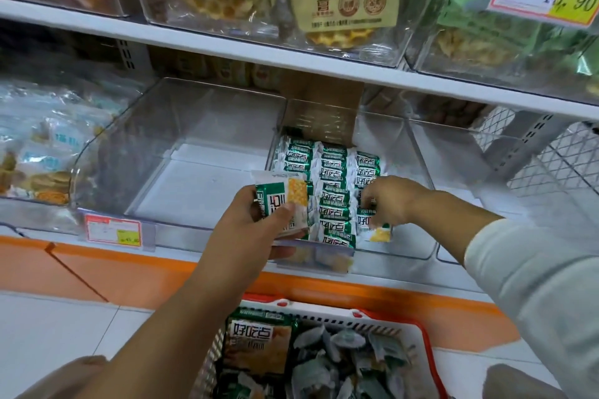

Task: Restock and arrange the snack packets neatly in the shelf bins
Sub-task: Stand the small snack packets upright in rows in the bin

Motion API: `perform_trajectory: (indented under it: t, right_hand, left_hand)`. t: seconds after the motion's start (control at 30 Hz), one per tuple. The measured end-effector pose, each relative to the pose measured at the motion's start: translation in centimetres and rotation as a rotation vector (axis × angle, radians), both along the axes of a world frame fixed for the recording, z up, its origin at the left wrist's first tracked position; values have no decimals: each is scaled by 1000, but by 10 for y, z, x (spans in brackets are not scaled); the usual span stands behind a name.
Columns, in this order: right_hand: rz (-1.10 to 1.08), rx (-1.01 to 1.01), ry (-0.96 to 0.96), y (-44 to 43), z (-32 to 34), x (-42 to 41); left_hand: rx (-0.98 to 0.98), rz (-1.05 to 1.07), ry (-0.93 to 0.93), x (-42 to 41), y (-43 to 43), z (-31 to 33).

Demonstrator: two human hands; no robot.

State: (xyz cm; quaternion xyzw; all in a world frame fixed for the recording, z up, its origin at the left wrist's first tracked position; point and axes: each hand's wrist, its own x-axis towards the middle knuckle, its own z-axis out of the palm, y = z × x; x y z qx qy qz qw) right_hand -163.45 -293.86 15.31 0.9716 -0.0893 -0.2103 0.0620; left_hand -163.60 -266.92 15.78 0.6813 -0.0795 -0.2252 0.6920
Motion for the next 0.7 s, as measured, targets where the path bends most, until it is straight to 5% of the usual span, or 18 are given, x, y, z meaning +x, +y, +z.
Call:
perform_trajectory:
  t: [0.27,0.37,0.5,0.7]
  right_hand:
    - [-45,48,-155,3,1,-12]
    - [-178,490,-488,27,23,-39]
    - [-353,1206,-521,82,34,-92]
    - [-524,1378,-610,88,8,-105]
  left_hand:
    - [-62,-55,78,1,1,0]
    - [-105,-127,162,-3,-1,1]
    - [-106,-215,155,-14,-6,1]
    - [31,-218,39,-25,-19,-7]
